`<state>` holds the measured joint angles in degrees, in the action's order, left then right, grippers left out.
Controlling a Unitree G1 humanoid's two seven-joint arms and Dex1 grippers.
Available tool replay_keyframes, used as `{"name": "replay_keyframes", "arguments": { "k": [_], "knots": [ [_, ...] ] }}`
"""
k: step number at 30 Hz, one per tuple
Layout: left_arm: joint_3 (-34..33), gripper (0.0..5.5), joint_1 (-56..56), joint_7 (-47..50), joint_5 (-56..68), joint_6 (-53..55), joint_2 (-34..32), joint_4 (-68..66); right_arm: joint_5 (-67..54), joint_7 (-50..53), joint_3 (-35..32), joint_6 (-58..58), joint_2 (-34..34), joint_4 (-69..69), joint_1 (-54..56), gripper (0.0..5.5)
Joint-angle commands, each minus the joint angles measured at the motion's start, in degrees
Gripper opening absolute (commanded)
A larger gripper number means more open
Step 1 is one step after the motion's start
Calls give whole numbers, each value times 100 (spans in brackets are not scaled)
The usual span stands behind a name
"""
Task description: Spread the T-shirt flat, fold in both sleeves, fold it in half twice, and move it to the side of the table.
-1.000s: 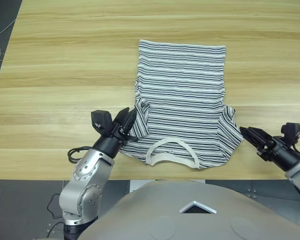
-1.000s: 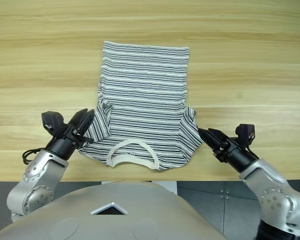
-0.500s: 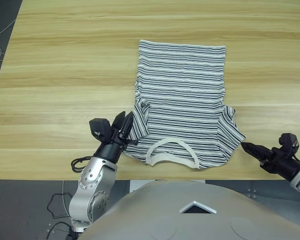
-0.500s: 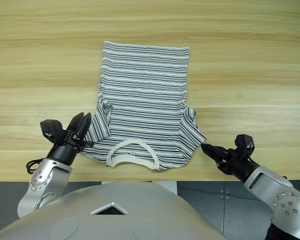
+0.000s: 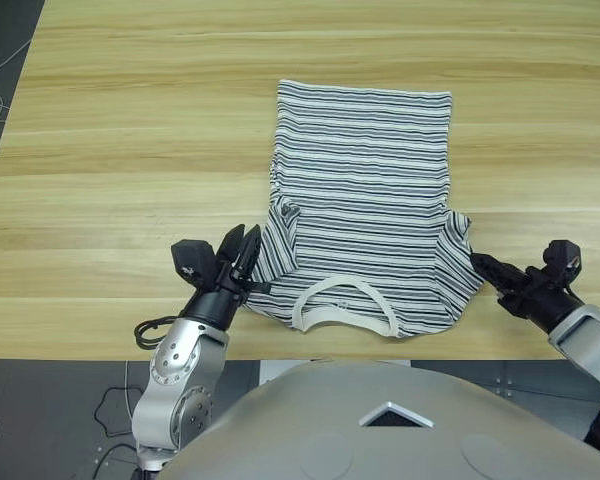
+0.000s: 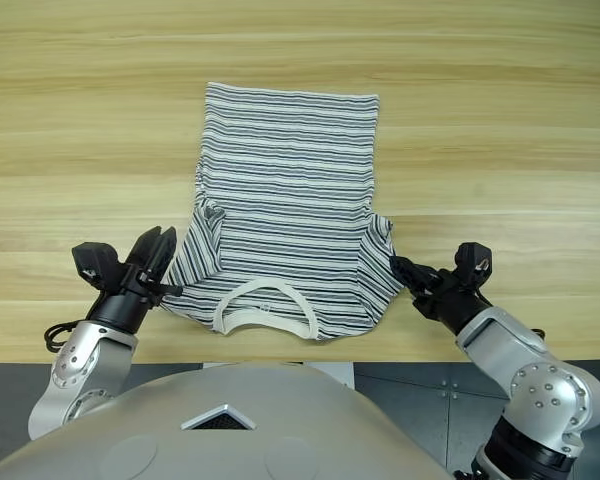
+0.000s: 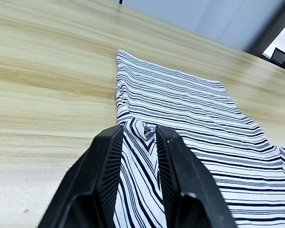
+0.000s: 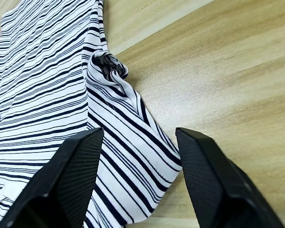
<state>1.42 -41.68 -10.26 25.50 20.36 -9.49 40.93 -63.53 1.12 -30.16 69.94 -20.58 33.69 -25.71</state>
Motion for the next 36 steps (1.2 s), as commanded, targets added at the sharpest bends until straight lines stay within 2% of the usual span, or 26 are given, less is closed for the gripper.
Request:
{"name": "replay_keyframes", "arguments": {
  "k": [1,12,16,22,25,36],
  "knots": [
    [-5,130,-69,-18,-52,-46,-29,85,-263,55,48,29,-4,84,-12,215],
    [-11,130,-102,-10,-51,-61,-42,101,-373,-63,330,83,-376,205,-299,14],
    [-24,130,-110,-20,-44,-75,-46,93,49,-209,242,-382,-603,288,-99,14],
    [12,130,-212,68,-76,-110,23,203,121,-86,-72,-251,-850,278,-395,118],
    [-3,130,-234,82,-61,-111,42,224,11,-107,82,-52,-797,328,-633,177],
    [-56,130,-315,63,-56,-136,34,297,486,187,649,-147,-258,141,-858,177]
  ]
}}
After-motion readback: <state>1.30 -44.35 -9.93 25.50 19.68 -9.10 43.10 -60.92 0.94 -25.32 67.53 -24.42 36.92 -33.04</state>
